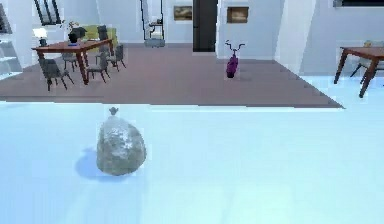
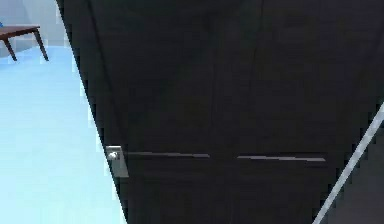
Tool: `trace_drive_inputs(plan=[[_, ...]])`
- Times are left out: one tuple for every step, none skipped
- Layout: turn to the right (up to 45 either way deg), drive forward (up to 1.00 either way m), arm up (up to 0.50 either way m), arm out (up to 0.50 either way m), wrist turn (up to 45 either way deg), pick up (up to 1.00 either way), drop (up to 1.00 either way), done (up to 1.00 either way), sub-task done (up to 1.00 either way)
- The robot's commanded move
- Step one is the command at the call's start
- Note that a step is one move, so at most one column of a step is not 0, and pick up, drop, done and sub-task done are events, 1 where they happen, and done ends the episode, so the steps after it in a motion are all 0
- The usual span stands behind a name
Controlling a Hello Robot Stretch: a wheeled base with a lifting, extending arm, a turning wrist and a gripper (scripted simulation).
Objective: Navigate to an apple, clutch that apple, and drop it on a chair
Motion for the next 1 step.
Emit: trace_drive_inputs(plan=[[6.0, 0.00, 0.00, 0.00, 0.0, 0.00, 0.00, 0.00, 0.00]])
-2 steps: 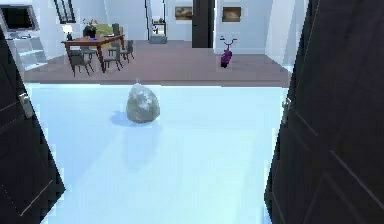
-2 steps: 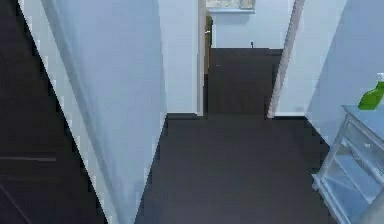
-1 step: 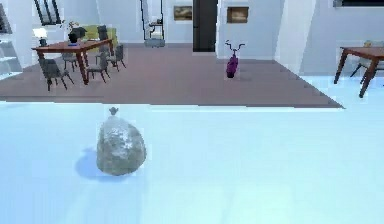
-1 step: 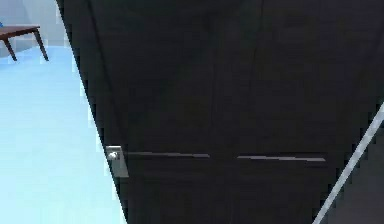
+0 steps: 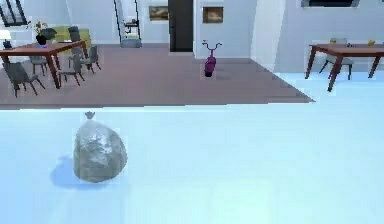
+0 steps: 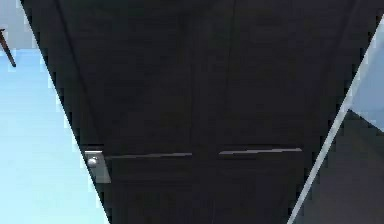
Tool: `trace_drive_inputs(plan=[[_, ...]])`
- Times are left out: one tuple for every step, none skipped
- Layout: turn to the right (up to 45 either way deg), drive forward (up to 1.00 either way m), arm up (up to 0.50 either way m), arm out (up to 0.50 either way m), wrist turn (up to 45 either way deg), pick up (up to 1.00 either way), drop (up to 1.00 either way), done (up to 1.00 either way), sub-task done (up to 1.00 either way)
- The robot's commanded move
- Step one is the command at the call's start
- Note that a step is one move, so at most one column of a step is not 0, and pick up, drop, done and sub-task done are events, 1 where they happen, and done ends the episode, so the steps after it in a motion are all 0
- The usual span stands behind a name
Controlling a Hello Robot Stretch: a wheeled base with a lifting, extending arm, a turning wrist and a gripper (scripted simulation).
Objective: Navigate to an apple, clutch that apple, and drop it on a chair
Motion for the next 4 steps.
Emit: trace_drive_inputs(plan=[[0.0, 0.50, 0.00, 0.00, 0.0, 0.00, 0.00, 0.00, 0.00], [39.0, 0.00, 0.00, 0.00, 0.0, 0.00, 0.00, 0.00, 0.00], [0.0, 0.45, 0.00, 0.00, 0.0, 0.00, 0.00, 0.00, 0.00], [12.0, 0.00, 0.00, 0.00, 0.0, 0.00, 0.00, 0.00, 0.00]])
